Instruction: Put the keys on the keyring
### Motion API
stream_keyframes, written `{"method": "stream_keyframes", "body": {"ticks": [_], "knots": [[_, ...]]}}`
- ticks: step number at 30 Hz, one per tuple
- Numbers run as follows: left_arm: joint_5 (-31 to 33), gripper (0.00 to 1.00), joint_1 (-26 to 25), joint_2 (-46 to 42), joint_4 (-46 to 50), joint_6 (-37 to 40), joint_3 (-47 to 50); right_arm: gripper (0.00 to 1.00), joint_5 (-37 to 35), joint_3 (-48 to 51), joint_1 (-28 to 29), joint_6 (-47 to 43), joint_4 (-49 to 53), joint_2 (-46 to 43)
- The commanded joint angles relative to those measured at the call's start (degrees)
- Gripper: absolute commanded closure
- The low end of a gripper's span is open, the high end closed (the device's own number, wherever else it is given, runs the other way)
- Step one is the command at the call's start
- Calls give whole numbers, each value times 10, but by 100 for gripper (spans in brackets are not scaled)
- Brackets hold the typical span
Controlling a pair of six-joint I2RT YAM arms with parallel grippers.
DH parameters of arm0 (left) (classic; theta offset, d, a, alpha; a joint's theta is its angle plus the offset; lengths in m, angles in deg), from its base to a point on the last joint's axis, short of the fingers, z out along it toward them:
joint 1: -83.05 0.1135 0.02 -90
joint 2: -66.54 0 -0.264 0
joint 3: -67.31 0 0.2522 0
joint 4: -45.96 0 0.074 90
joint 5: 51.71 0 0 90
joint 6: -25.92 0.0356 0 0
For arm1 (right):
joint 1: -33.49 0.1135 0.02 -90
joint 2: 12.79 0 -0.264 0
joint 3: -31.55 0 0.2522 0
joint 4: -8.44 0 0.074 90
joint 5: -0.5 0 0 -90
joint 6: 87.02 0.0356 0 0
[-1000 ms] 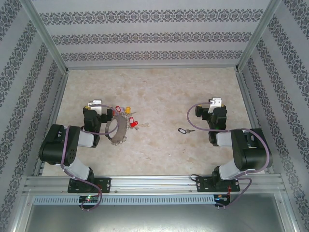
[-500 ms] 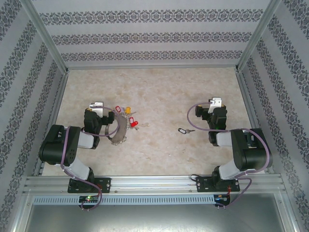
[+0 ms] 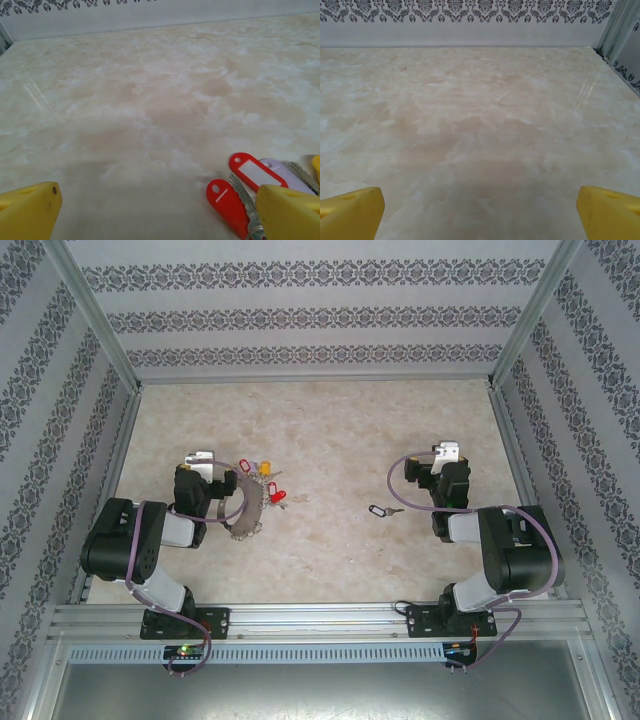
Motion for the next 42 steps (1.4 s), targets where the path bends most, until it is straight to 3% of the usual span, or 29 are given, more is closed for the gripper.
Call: {"method": "stream_keyframes", "body": {"ticks": [1,5,10,14,17,23,27,42], "knots": [[11,0,4,-10,-22,-7,2,2,-7,-7,-2,5,-13,4],[20,0,3,-58,-3,-8,15,2,-64,-9,13,3,16,-33],[56,0,2,-161,239,-60,-55,2,-121,-36,78,-48,144,-131],[74,0,2,-212,393,-135,-111,2,-141,-83,130,6,297,-189],[39,0,1,-246,520,-196,-167,2,-143,-104,173,57,388,-233],[-35,0,1,-251,724,-306,-250,2,-136,-119,222,117,475,-279],[-76,0,1,-243,752,-343,-230,2,-107,-151,233,138,536,-267],[-143,0,-7,-113,754,-371,-202,2,-52,-145,275,145,554,-273]]}}
